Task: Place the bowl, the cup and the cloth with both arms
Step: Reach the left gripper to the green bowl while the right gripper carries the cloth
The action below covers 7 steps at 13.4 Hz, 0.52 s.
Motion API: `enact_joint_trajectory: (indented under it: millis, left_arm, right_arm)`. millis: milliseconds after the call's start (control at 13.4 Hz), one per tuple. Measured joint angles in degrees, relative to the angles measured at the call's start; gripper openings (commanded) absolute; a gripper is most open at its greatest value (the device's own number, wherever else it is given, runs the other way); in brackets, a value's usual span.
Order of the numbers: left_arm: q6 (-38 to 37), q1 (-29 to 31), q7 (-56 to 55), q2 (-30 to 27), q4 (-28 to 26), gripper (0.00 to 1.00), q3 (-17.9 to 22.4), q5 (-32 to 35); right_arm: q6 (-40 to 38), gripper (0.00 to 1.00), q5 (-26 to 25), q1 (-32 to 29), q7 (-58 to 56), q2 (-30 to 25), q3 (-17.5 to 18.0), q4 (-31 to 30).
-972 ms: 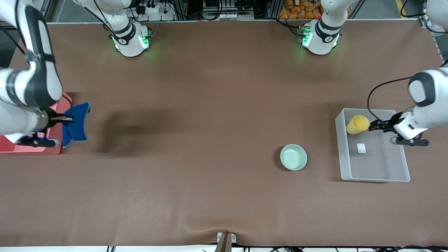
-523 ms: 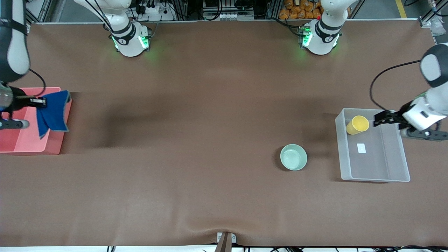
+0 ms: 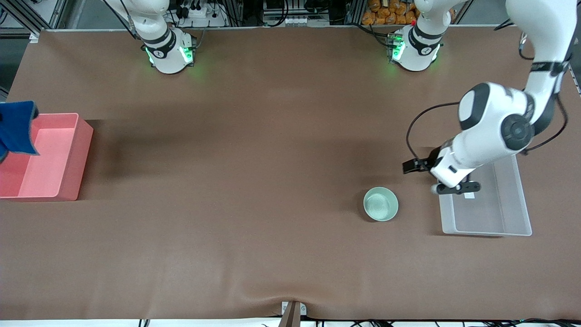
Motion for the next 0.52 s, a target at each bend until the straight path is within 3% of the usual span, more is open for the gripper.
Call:
enact_joint_trajectory:
  millis: [374,523]
  left_arm:
    - [6.18,-3.95,-18.26,9.59,1.46,0.81,0.04,14.90]
    - [6.67,-4.54,-22.00,13.41,3.02,0.71,0.13,20.48]
  right_arm:
    - [5.73,0.00,-1.69,-8.47,-3.32,7.56,-0.07,0.28]
    - [7.98,0.00,-1.69,-10.81,-3.71,12.03,-0.07,0.45]
